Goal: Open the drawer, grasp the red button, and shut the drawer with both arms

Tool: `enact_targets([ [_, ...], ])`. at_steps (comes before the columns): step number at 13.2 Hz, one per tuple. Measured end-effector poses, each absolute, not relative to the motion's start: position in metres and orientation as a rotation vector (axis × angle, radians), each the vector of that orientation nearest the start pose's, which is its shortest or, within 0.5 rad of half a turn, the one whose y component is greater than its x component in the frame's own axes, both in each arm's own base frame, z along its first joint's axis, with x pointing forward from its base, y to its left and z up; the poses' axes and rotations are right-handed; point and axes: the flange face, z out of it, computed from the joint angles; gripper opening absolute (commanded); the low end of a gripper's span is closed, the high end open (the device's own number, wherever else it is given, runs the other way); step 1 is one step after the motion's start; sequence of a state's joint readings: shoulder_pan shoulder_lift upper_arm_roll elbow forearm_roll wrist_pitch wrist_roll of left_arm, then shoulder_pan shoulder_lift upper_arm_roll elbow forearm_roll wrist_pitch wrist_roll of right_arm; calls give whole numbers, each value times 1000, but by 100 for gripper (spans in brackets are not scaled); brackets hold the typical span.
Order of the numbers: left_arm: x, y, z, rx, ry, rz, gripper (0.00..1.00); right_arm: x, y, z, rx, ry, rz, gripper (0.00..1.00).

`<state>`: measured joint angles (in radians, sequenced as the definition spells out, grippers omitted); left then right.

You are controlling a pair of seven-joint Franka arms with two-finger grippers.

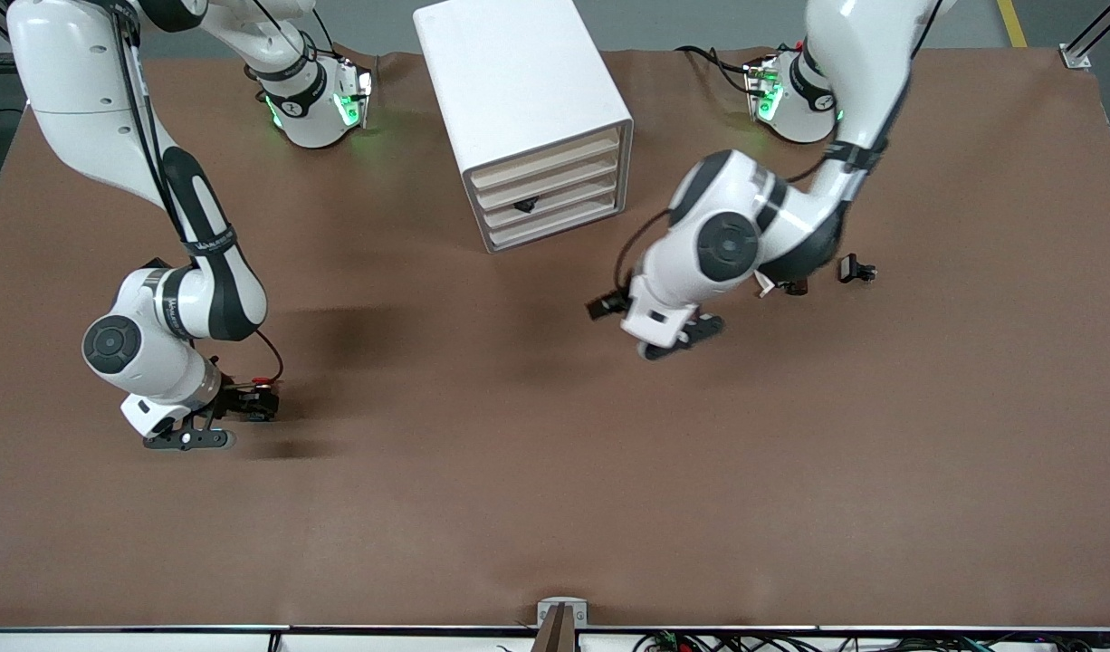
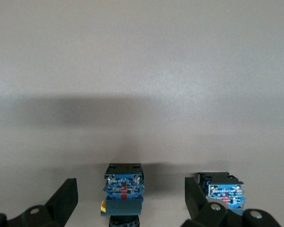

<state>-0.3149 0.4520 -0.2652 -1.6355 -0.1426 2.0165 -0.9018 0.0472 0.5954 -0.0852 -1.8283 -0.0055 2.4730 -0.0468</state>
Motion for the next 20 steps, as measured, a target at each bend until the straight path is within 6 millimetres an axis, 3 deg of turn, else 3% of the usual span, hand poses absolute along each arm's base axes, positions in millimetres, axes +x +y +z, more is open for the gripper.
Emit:
enact_targets([
  [2, 592, -308, 387, -3146, -643, 198, 100, 661, -24, 236, -3193, -36, -16, 100],
  [3, 602, -285, 399, -3125, -634, 138, 100, 666, -26, 257, -3191, -28, 25, 100],
  [5, 621, -239, 422, -3116, -592, 39, 100, 669, -29, 313, -3185, -12, 90, 100],
  [8, 646, -171, 460, -3138, -559, -58, 100, 658, -30, 386, -3179, -5, 114, 100],
  [12, 651, -101, 531, -3104, -674, -88, 100, 645, -34, 497, -3214, -4, 148, 100],
  [14, 644, -79, 561, -3094, -659, -68, 100, 645, -38, 537, -3220, 13, 104, 100],
  [18, 616, -69, 623, -3108, -500, -133, 100, 643, -56, 552, -3220, 58, 96, 100],
  [20, 599, -58, 642, -3101, -417, -105, 100, 633, -53, 577, -3215, 59, 124, 100],
])
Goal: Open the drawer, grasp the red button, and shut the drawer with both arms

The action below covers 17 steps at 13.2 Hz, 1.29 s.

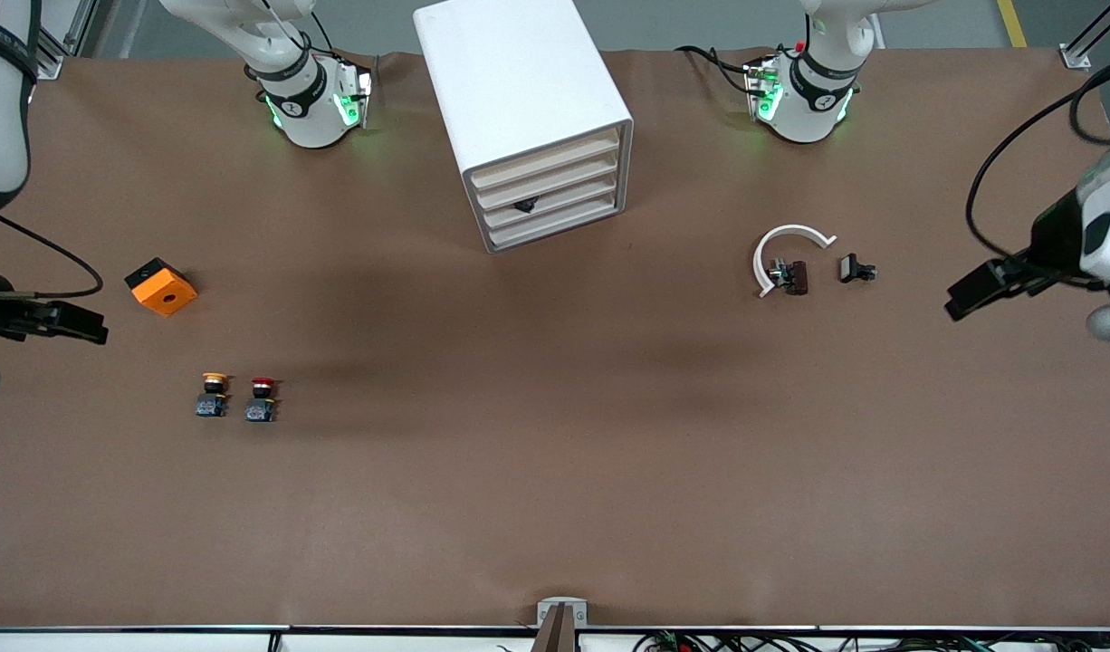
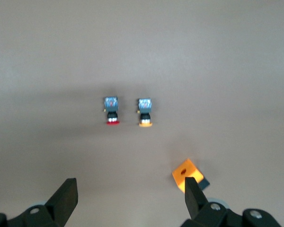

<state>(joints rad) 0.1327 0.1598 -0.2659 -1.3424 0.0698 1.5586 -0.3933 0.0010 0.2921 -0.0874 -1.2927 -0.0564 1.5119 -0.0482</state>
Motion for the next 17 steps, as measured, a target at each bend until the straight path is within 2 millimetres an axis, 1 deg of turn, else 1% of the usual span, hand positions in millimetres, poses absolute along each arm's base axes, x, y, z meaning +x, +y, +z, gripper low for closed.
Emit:
enact_targets([
  [2, 586, -51, 653, -3097, -358, -102, 100, 612, -51, 620, -3188, 68, 77, 100],
  [3, 578, -48, 654, -3099, -344, -93, 100, 598, -56, 638, -3162, 86, 71, 100],
  [5, 560, -41, 654, -3100, -333, -70, 100, 573, -74, 663, -3118, 130, 77, 100],
  [6, 549, -38, 654, -3096, -321, -60, 100, 565, -79, 671, -3110, 138, 72, 100],
  [7, 539, -35, 654, -3095, -302, -53, 100, 560, -80, 674, -3109, 138, 71, 100],
  [8, 530, -33, 654, -3097, -290, -46, 100, 559, -79, 672, -3107, 134, 81, 100],
  [10, 519, -32, 654, -3103, -271, -39, 100, 559, -77, 660, -3103, 127, 115, 100],
  [11, 517, -32, 654, -3104, -252, -37, 100, 560, -76, 655, -3102, 126, 113, 100],
  [13, 516, -33, 651, -3106, -211, -25, 100, 554, -73, 651, -3101, 117, 92, 100],
  [17, 510, -36, 651, -3105, -180, 16, 100, 537, -59, 658, -3099, 81, 70, 100],
])
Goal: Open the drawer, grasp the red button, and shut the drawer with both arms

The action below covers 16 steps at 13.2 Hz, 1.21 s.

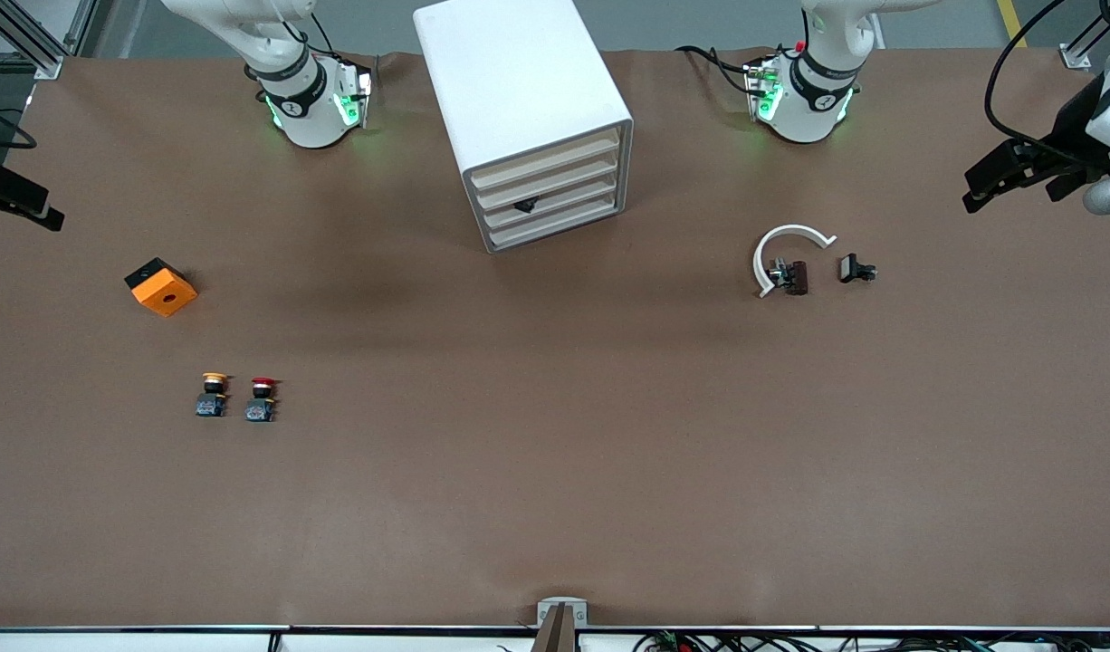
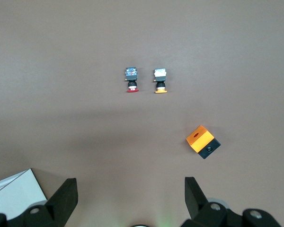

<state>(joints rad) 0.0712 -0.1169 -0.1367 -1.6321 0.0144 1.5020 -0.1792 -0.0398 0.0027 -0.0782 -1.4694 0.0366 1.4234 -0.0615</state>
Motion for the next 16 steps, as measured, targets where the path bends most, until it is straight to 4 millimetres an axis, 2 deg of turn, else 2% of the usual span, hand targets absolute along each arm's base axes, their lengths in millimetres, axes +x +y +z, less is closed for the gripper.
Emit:
enact_targets([
  [3, 496, -47, 655, -3099, -150, 24, 100, 531, -47, 654, -3101, 48, 39, 100],
  [7, 483, -48, 657, -3093, -150, 19, 100, 515, -41, 654, -3118, 27, 0, 100],
  [16, 491, -48, 658, -3098, -149, 12, 100, 501, -45, 651, -3120, 37, -18, 100],
])
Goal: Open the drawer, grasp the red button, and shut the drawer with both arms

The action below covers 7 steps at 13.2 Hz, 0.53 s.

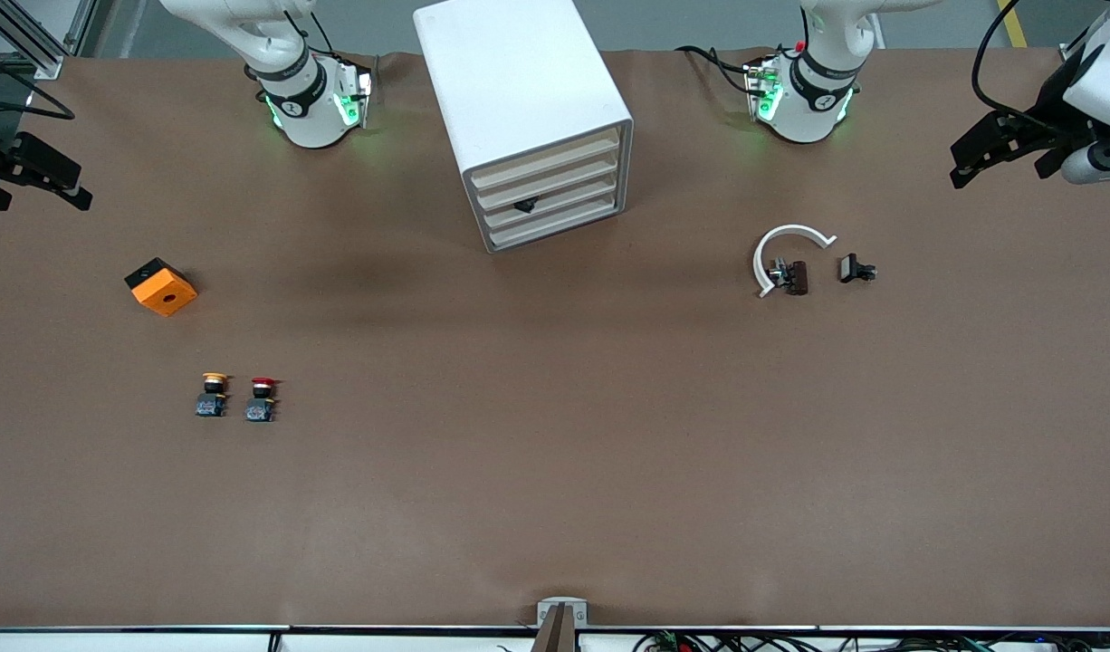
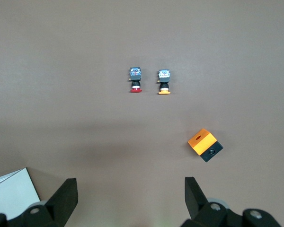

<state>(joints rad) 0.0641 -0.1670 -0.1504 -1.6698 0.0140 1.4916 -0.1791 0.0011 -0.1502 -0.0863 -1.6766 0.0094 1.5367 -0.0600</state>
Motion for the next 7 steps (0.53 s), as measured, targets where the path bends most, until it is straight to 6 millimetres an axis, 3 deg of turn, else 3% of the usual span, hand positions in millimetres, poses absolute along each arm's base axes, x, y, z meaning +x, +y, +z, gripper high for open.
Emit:
enact_targets([
  [7, 494, -48, 654, -3098, -147, 28, 100, 493, -56, 651, -3118, 68, -21, 100],
])
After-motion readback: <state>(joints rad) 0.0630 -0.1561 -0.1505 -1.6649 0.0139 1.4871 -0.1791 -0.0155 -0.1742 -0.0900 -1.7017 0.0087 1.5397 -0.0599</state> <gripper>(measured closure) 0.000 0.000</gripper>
